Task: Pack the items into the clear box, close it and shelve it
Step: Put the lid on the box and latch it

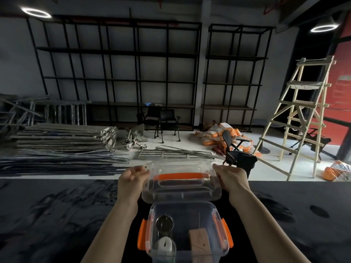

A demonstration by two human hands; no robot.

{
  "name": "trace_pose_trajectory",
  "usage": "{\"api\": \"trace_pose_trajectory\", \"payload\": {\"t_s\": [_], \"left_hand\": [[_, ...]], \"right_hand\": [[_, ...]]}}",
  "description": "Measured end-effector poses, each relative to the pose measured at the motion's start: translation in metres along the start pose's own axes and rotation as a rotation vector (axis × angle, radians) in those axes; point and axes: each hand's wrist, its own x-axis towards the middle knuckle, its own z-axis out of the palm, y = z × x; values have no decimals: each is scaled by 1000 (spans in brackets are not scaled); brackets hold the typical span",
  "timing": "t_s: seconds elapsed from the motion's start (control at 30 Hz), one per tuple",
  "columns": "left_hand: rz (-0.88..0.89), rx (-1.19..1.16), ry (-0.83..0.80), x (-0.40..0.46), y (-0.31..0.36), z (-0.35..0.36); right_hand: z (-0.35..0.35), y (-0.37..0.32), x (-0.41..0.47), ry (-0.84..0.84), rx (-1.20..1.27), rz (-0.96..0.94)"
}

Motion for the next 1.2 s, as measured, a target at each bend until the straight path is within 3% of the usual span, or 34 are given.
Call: {"api": "trace_pose_trajectory", "payload": {"t_s": [0.2,0.33,0.5,0.97,1.2], "left_hand": [[54,224,9,-8,-18,-5],[111,506,10,-16,-35,-9],[154,706,-14,-29,-59,-14],[192,842,-63,-43,-76,-25],[191,875,-83,-40,-79,-25]], "right_hand": [[-5,17,-10,59,-316,-119],[-9,28,-22,58,-534,-193],[-13,55,-39,98,-662,-145],[-18,86,-55,107,-782,-83],[-21,93,-47,11,-626,176]]}}
